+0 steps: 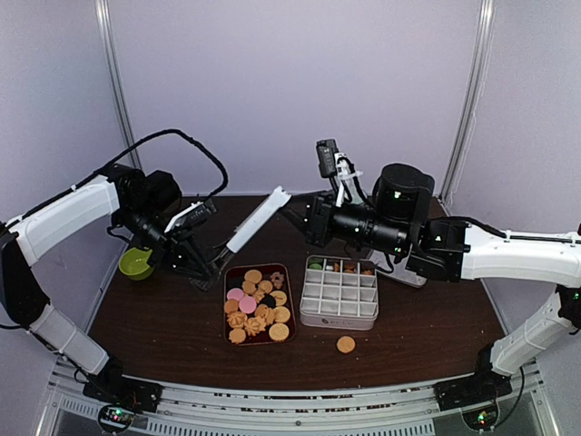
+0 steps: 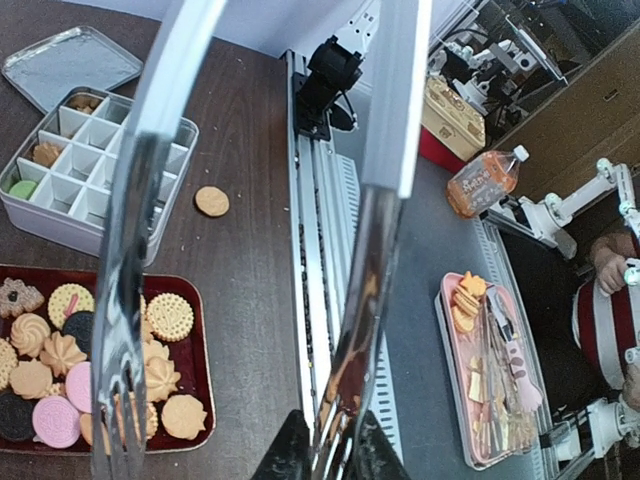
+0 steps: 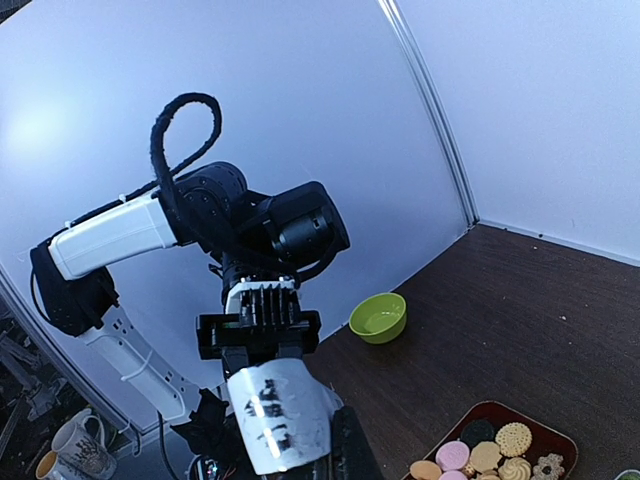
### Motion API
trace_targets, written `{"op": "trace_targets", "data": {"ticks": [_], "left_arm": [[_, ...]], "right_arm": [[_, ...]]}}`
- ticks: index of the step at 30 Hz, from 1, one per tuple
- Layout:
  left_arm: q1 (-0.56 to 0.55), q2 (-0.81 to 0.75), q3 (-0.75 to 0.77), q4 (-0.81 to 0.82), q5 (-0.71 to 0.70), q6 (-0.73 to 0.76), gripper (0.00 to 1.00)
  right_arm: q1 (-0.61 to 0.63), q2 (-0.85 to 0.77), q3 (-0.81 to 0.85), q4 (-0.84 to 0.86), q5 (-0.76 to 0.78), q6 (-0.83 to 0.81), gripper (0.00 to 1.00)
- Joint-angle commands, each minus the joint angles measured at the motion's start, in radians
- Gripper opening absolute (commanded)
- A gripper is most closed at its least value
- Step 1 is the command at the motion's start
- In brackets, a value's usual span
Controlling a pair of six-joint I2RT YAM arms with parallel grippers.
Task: Pack the cookies
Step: Pass from the right arm to the left, then pass from the left arm to the right
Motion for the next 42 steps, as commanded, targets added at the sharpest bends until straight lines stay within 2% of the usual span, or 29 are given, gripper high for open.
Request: {"op": "trace_targets", "data": {"ticks": [1,2,4,6,10,11,12,14,16,21,24,34,42], "left_arm": [[-0.019,0.017,-0.006,-0.042,0.007,0.037,0.1],[-0.021,0.023,0.0,-0.05,0.006,0.044,0.0],[-0.023,0.032,0.014,-0.069,0.004,0.055,0.0],[-0.023,0.043,0.042,-0.101,0.002,0.077,0.0],[-0.023,0.06,0.105,-0.151,-0.012,0.099,0.0],[-0.023,0.062,0.115,-0.156,-0.011,0.101,0.0],[-0.023,0.061,0.122,-0.158,-0.009,0.102,0.0],[-0.023,0.061,0.125,-0.16,-0.006,0.102,0.0],[-0.023,0.063,0.123,-0.159,-0.01,0.102,0.0],[-0.023,0.064,0.114,-0.151,-0.013,0.094,0.0],[-0.023,0.065,0.121,-0.149,-0.01,0.088,0.0],[-0.023,0.063,0.137,-0.185,-0.009,0.107,0.0],[-0.023,0.065,0.134,-0.203,-0.01,0.127,0.0]], "right_arm": [[-0.004,-0.012,0.026,0.048,0.01,0.018,0.0],[-0.003,-0.014,0.022,0.052,0.01,0.021,0.0],[-0.004,-0.017,0.017,0.056,0.006,0.028,0.0],[-0.008,-0.021,0.008,0.058,-0.005,0.032,0.07],[-0.054,-0.028,-0.031,0.07,-0.116,0.071,0.46],[-0.075,-0.028,-0.05,0.09,-0.172,0.09,0.61],[-0.095,-0.026,-0.071,0.122,-0.242,0.116,0.71],[-0.136,-0.02,-0.11,0.201,-0.376,0.18,0.85],[-0.156,-0.011,-0.12,0.244,-0.462,0.197,0.9],[-0.155,0.013,-0.049,0.198,-0.509,0.16,0.92],[-0.153,0.055,0.008,0.173,-0.521,0.159,0.89],[-0.127,0.195,0.11,0.156,-0.57,0.189,0.7],[-0.117,0.232,0.146,0.159,-0.614,0.209,0.54]]}}
